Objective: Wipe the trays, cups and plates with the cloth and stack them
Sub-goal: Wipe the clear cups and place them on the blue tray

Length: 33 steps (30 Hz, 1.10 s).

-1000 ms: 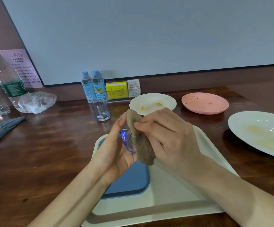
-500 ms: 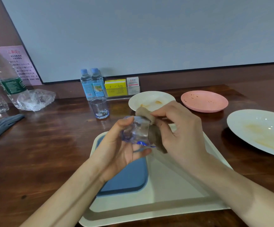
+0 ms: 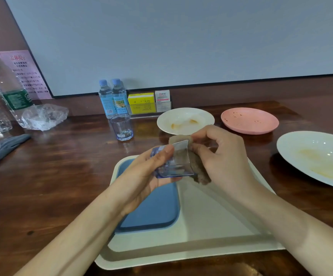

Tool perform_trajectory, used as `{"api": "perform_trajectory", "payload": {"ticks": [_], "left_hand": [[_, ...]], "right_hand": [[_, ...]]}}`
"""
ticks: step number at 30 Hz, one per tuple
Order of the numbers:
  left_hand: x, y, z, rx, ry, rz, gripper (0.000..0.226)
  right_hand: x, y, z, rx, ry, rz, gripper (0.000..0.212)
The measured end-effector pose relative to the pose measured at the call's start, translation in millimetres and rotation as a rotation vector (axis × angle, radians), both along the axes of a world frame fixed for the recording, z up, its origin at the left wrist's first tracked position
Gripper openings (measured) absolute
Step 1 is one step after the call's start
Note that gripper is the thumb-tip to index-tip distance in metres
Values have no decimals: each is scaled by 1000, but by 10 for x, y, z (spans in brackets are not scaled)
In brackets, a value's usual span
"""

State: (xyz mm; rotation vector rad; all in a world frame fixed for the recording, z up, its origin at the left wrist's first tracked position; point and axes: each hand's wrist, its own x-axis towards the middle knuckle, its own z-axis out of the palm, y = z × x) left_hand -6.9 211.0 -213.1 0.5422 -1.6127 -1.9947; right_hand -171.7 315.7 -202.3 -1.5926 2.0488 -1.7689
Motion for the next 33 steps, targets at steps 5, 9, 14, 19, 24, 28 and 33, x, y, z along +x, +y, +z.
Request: {"api": "perform_trajectory", "payload": {"ticks": [5, 9, 14, 19, 24, 28, 33], "left_hand": [[66, -63, -70, -51, -77, -216, 72], [40, -31, -99, -209, -78, -64, 79], [-6, 16, -46, -543, -147, 115, 53], [4, -13, -116, -697, -267, -89, 47], [1, 64, -80, -900, -264, 210, 53], [-12, -16, -205, -1087, -313, 277, 73], [-27, -45, -200, -1069, -240, 131, 57]], "right_hand": [[-68, 80, 109, -180, 454, 137, 22], [-112, 46, 79, -58, 268, 96, 22], [-109, 33, 4, 50, 50, 13, 21], [-11, 72, 51, -169, 599, 205, 19], [11, 12, 33, -65, 266, 40, 14], [40, 1, -92, 58, 108, -43, 13], [69, 40, -38, -138, 504, 52, 16]]}}
